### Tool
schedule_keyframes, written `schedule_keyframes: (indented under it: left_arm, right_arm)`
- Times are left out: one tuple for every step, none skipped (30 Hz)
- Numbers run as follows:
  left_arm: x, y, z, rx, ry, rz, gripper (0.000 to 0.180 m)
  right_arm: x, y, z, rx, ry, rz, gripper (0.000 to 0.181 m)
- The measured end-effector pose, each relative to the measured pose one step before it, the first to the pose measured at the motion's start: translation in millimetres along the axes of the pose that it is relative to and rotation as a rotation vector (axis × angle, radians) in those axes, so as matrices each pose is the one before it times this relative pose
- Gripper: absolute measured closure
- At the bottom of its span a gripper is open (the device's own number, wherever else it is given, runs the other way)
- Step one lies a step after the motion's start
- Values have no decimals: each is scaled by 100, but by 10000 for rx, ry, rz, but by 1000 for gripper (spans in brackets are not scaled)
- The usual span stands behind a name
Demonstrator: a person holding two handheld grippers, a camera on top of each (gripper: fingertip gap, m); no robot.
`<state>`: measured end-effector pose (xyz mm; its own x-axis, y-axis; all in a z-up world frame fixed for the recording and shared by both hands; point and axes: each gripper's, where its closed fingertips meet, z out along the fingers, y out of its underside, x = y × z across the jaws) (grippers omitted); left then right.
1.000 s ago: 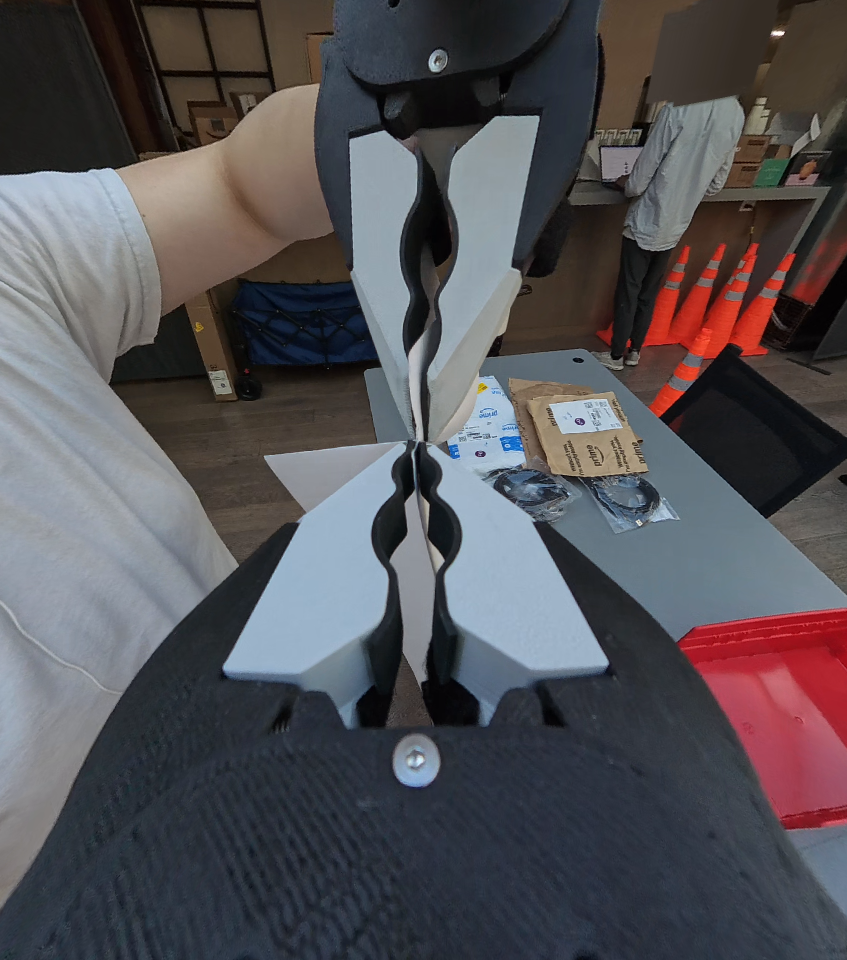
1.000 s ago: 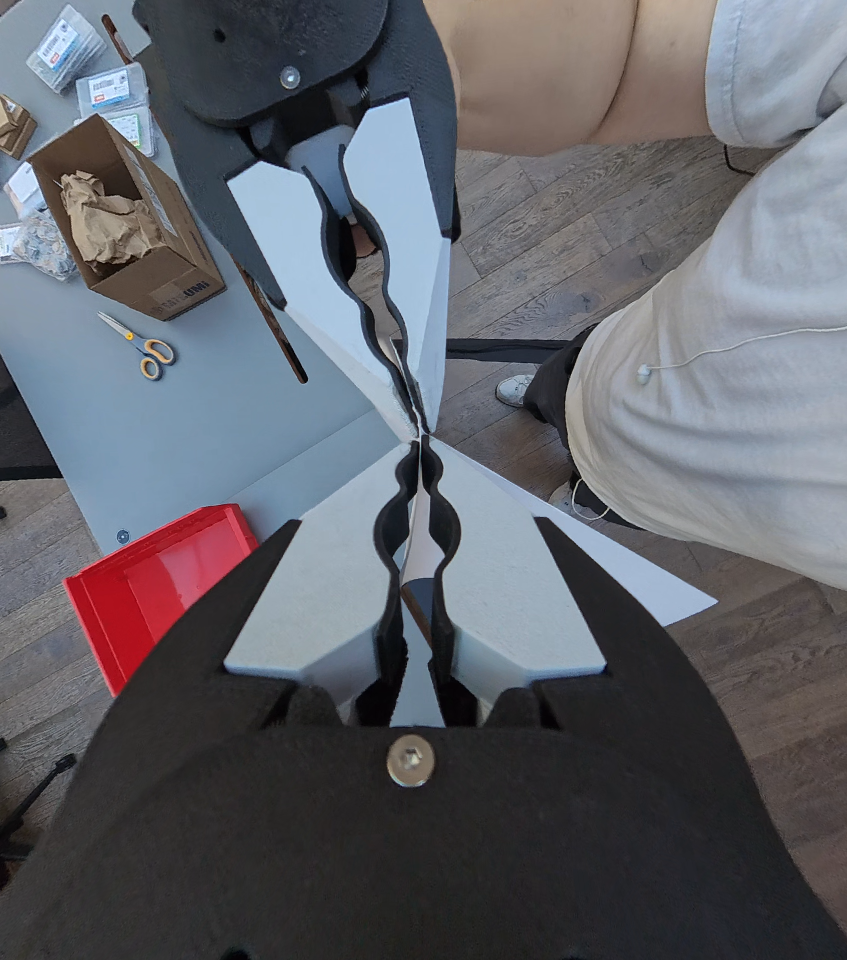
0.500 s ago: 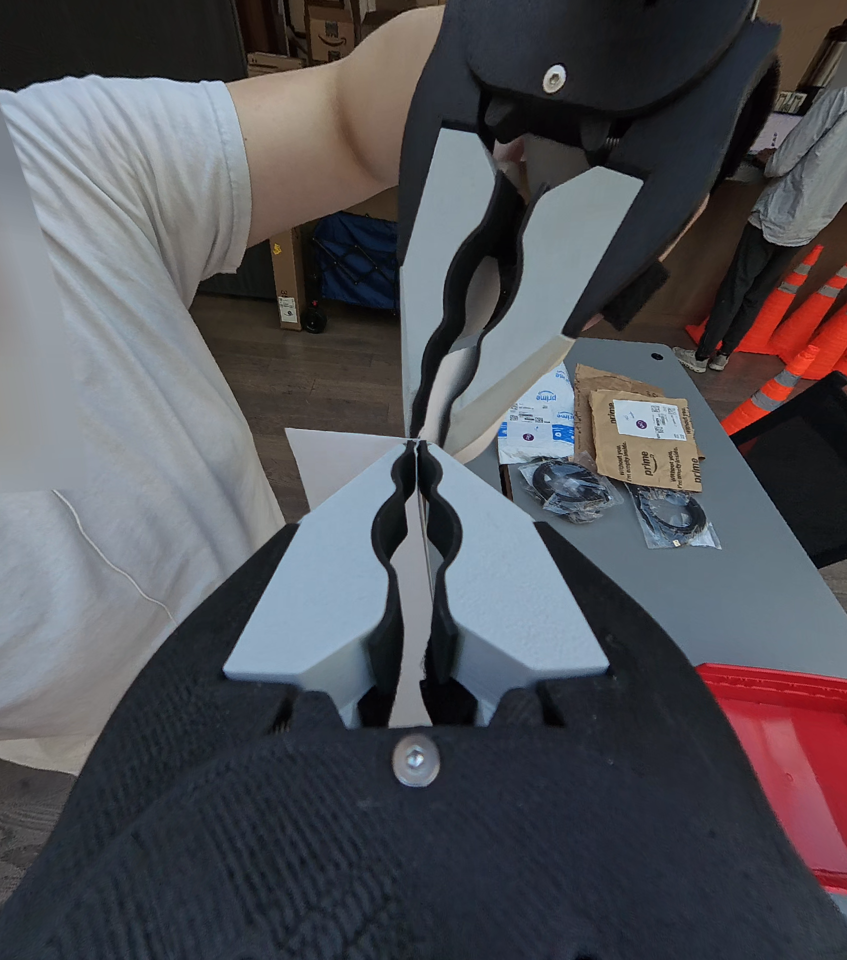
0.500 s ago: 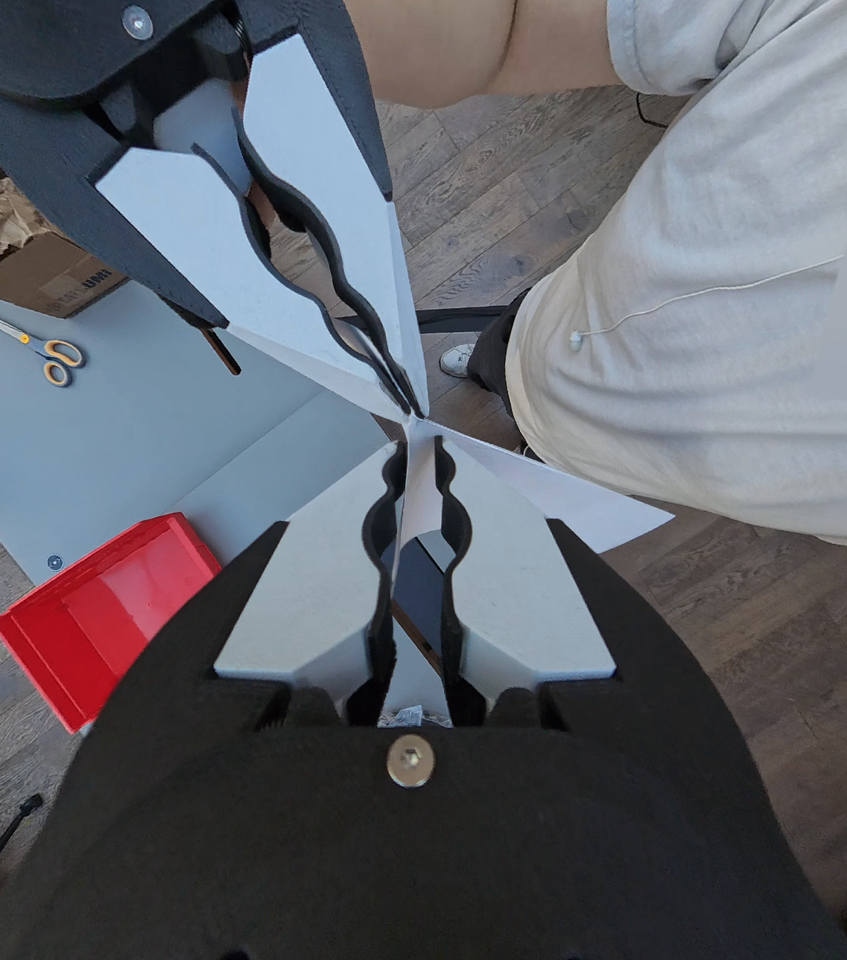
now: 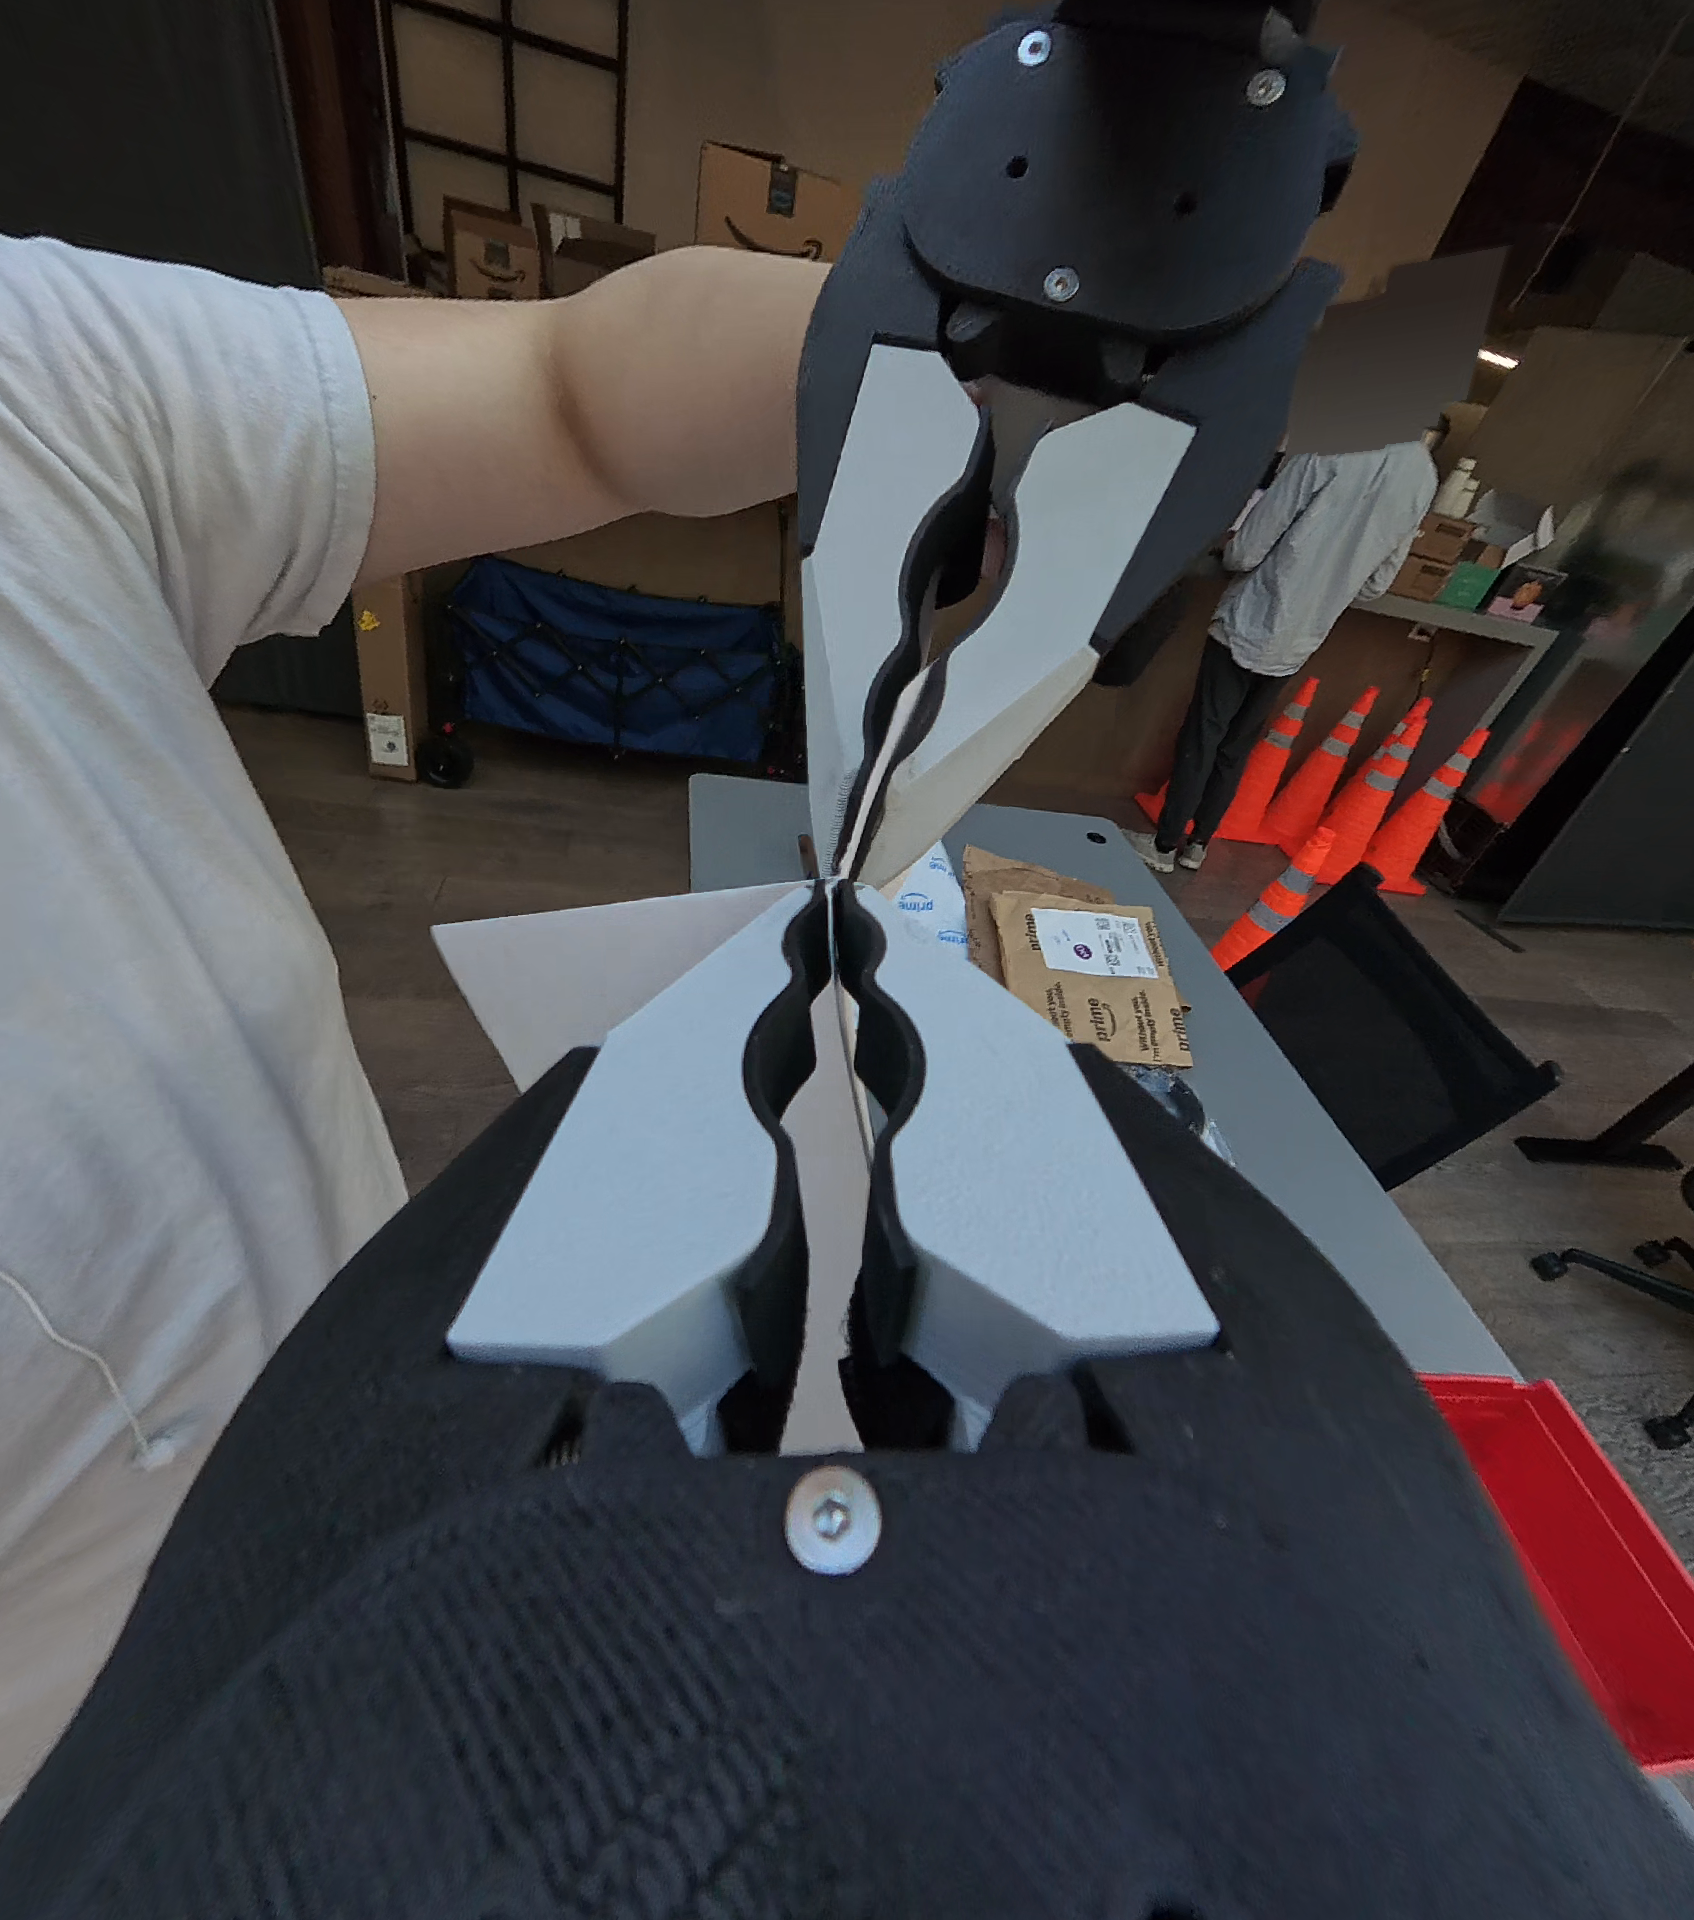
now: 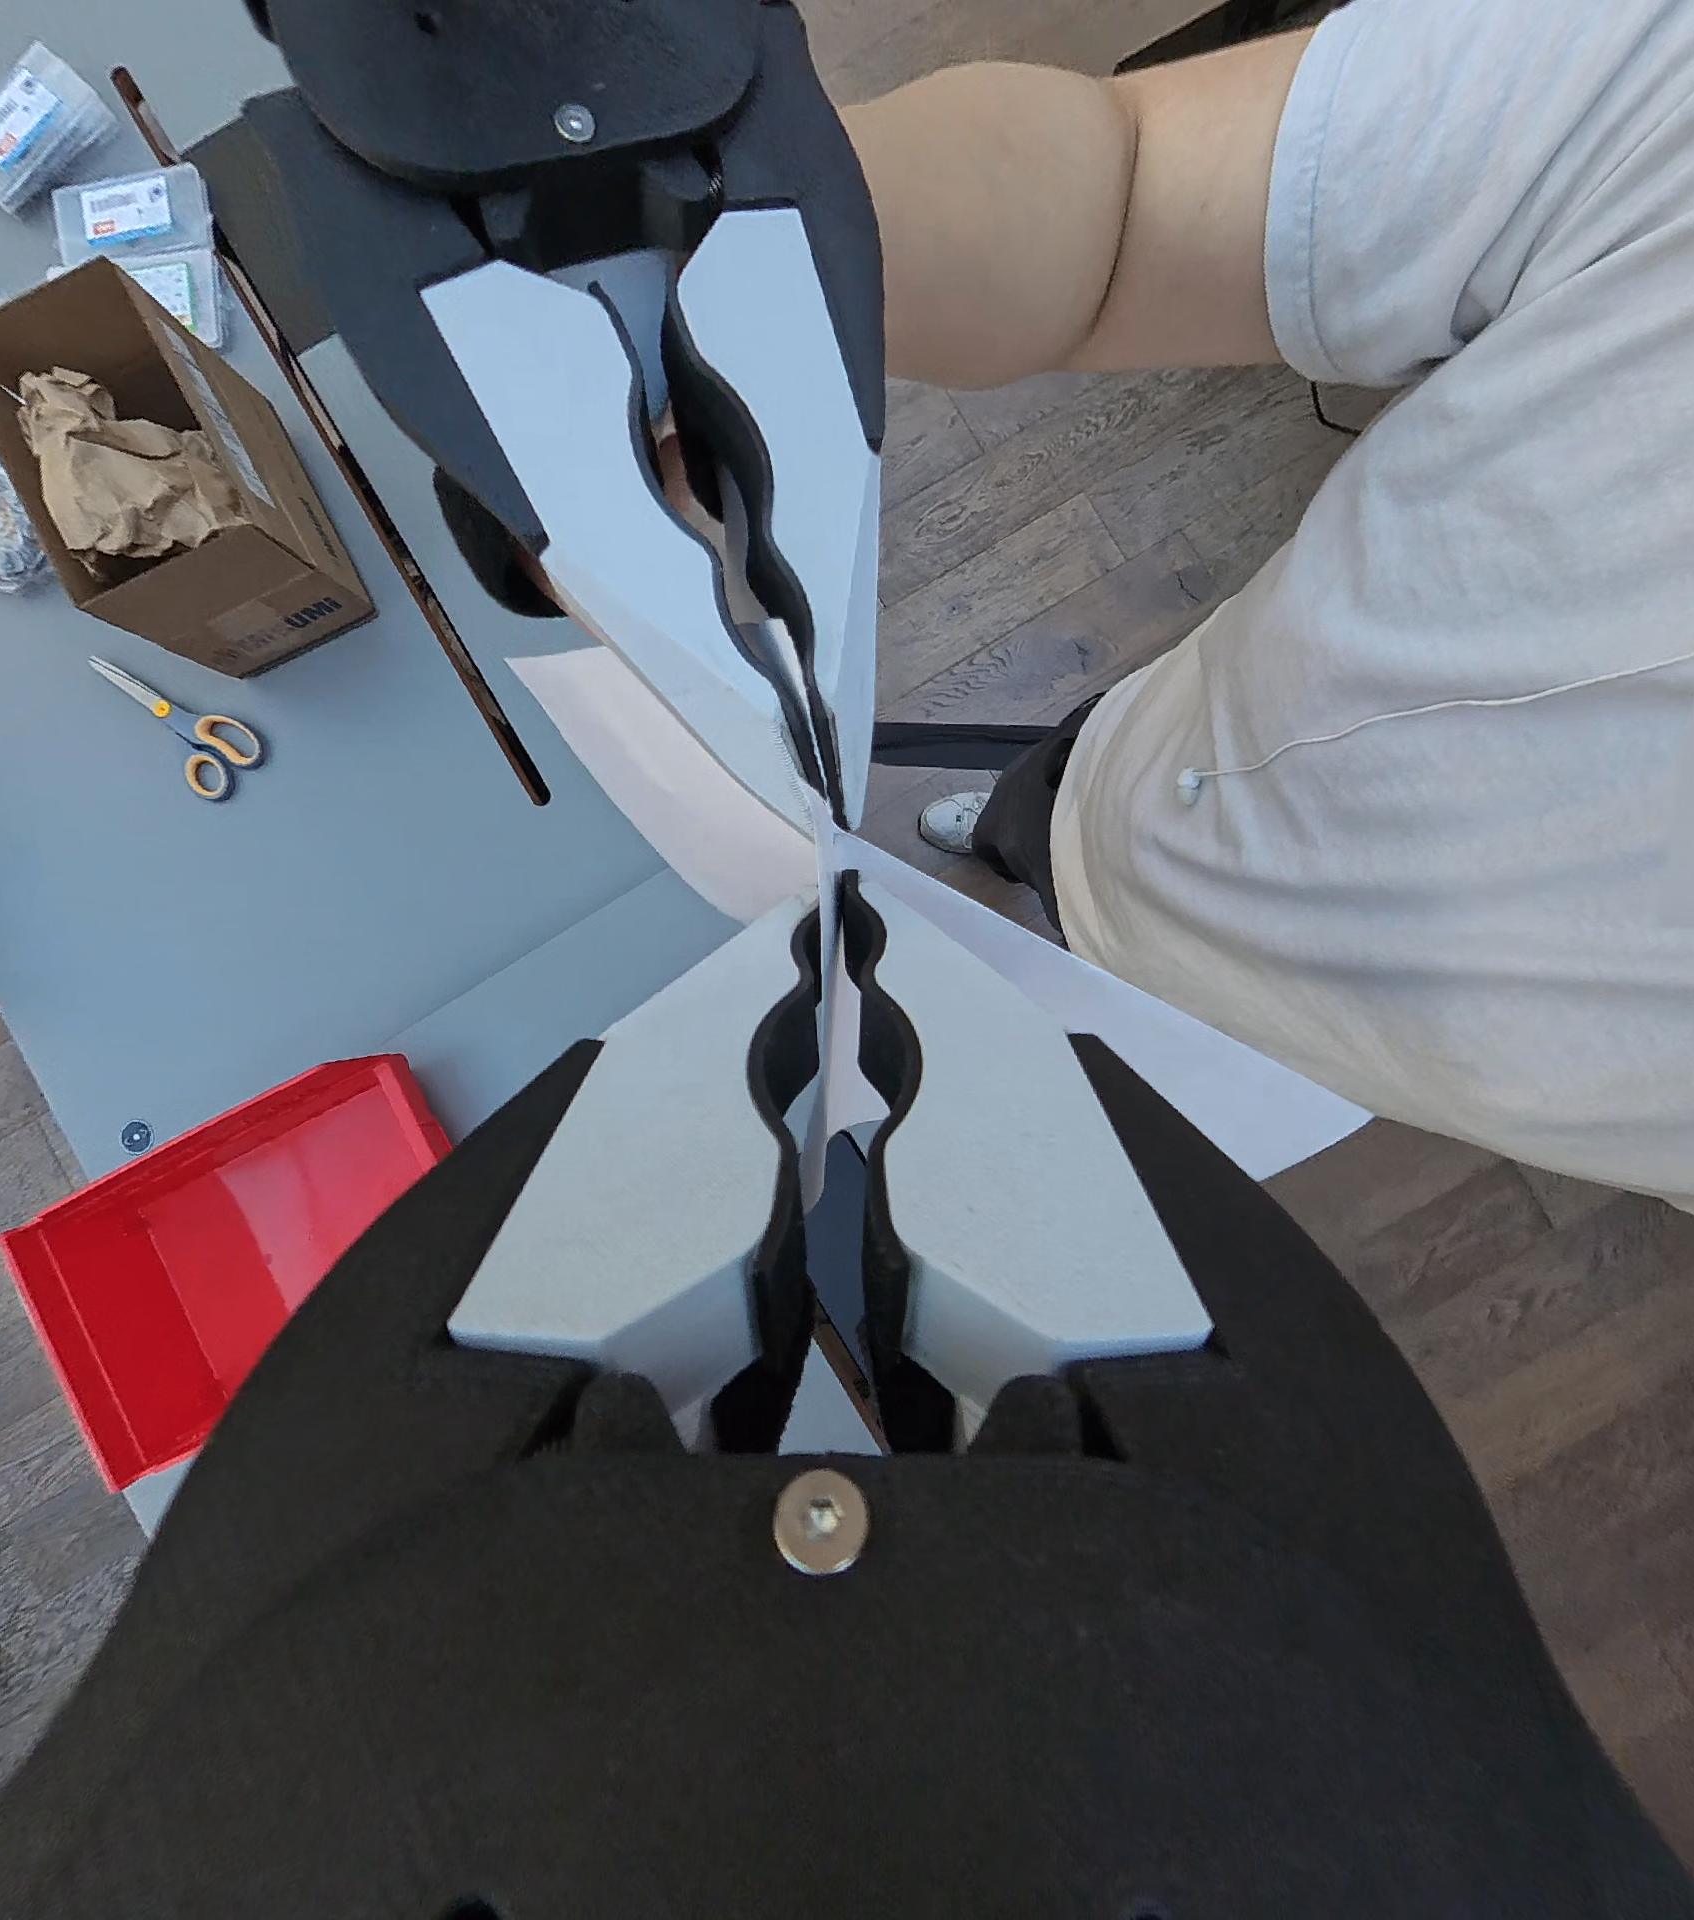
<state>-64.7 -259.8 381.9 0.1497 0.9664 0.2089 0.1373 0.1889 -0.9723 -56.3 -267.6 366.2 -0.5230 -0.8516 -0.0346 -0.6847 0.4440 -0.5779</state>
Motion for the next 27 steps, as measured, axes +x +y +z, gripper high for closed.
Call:
schedule_keyframes:
  left_arm:
    - [198,-193,-93,169,195,-74,180]
    - [106,-141,-30,117,122,-76,180]
    - [145,-56,12,45,146,-61,180]
    - [141,-19,18,29,144,-85,180]
    - [80,-41,20,41,99,-55,180]
    - [110,-71,14,64,122,-45,180]
    - [136,-98,-8,87,152,-56,180]
    - [89,-109,6,98,130,-53,180]
    - [90,-121,19,96,136,-59,180]
    - [111,-126,17,88,138,-48,180]
    - [66,-128,26,84,106,-36,180]
    - [66,-119,15,89,95,-25,180]
    - [28,-133,-1,88,78,-23,180]
    - [-15,-115,2,86,50,-41,180]
    - [-13,-61,17,33,46,-5,180]
    - [70,-62,2,42,107,-44,180]
    - [-43,-86,13,54,40,-49,180]
    - [3,-14,11,8,37,5,180]
    - [14,-77,3,58,53,-25,180]
    - [-41,-24,13,33,10,-7,180]
    - [-12,-36,-16,33,14,14,180]
    - [-22,-55,4,58,28,-17,180]
    - [-18,39,35,-10,-1,22,180]
    - [-4,15,9,7,12,0,180]
    - [4,-41,-17,46,27,-19,180]
    - [-22,-27,-6,24,-4,18,180]
    - [41,-16,-9,18,42,-17,180]
  right_arm:
    - [-139,-150,-199,124,-72,-30,181]
    - [-68,-88,-146,80,-25,-10,181]
    - [-97,-15,-85,29,-56,-6,181]
    - [-127,30,-75,17,-59,-25,181]
    - [-69,16,-53,24,-17,-51,181]
    - [-96,-16,-77,51,-38,-48,181]
    - [-108,-44,-115,70,-60,-37,181]
    - [-52,-53,-125,72,-33,-15,181]
    - [-45,-59,-130,60,-35,-12,181]
    - [-70,-50,-114,61,-64,-1,181]
    - [-42,-71,-110,55,-46,2,181]
    - [-42,-70,-100,58,-44,7,181]
    - [-4,-83,-95,63,-38,8,181]
    - [26,-87,-79,66,-4,-6,181]
    - [25,-29,-68,27,2,-22,181]
    - [-42,-35,-59,42,-52,-7,181]
    - [44,-42,-73,54,12,-3,181]
    - [22,-14,-49,15,0,-33,181]
    - [0,-39,-48,51,-19,-13,181]
    - [34,-16,-55,25,1,-4,181]
    - [26,-12,-35,28,-13,-6,181]
    - [31,-29,-41,43,-1,3,181]
    - [23,27,-16,-18,3,-8,181]
    - [-4,27,17,-6,-17,5,181]
    - [-5,-31,-7,36,-15,2,181]
    - [17,-37,-21,27,14,-12,181]
    - [-10,-20,-8,24,-7,-12,181]
